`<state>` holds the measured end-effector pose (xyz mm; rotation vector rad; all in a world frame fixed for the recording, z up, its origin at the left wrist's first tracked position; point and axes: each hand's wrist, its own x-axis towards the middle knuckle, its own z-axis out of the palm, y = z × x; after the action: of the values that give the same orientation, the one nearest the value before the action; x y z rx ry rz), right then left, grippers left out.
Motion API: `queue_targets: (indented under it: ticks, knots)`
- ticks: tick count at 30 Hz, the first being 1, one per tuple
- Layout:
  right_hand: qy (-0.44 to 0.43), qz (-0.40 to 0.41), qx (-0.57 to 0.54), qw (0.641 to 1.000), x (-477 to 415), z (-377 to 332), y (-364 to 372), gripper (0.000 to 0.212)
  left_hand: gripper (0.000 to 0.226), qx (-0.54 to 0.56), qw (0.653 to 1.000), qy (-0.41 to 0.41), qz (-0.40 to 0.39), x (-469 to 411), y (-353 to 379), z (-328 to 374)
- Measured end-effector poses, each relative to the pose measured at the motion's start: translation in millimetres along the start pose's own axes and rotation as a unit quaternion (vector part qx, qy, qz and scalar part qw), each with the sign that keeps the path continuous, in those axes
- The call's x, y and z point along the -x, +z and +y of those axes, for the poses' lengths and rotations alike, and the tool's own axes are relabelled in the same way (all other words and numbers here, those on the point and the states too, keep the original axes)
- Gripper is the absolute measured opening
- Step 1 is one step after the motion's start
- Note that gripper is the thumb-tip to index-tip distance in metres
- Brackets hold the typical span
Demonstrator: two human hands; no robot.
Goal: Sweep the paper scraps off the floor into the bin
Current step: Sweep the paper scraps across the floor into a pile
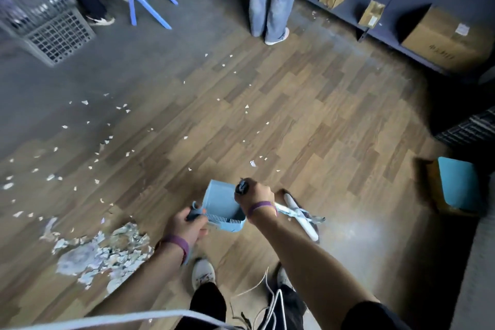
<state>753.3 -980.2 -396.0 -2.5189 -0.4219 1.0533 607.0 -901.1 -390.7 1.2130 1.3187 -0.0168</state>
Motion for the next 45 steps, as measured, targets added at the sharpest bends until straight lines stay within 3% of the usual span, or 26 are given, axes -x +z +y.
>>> queue_targets:
  ticks: [6, 12, 20, 22, 27, 35, 45]
  knots:
    - [-0.095, -0.070, 0.017, 0.993, 41.6, -146.6, 106.4, 0.034, 0.011, 0.049, 0.996, -0.014, 0.078, -4.4, -141.7, -10.1]
    - [-0.187, -0.095, -0.008, 0.978, 76.1, -248.5, 149.2, 0.027, 0.012, 0.085, 0.980, -0.027, 0.175, -0.3, -226.9, -27.5]
    - [-0.267, -0.048, 0.036, 0.962, 60.2, -264.0, 117.7, 0.032, 0.005, 0.112, 0.964, -0.033, 0.238, -7.8, -253.0, -21.3]
    - [-0.261, -0.024, 0.036, 0.964, 47.2, -258.5, 97.2, 0.034, 0.019, 0.118, 0.964, -0.031, 0.238, -33.2, -252.0, -31.6]
    - [-0.253, 0.030, 0.004, 0.967, 9.8, -240.4, 35.0, 0.042, 0.007, 0.158, 0.958, 0.000, 0.240, -29.5, -208.6, 22.2]
    - [-0.286, 0.136, 0.034, 0.948, -80.7, -204.4, -104.0, 0.049, 0.014, 0.166, 0.965, 0.032, 0.201, -61.7, -89.1, 109.8]
    - [-0.286, 0.119, 0.171, 0.935, -204.3, -153.6, -259.1, 0.043, 0.017, 0.159, 0.978, 0.008, 0.138, -111.2, 73.8, 216.5]
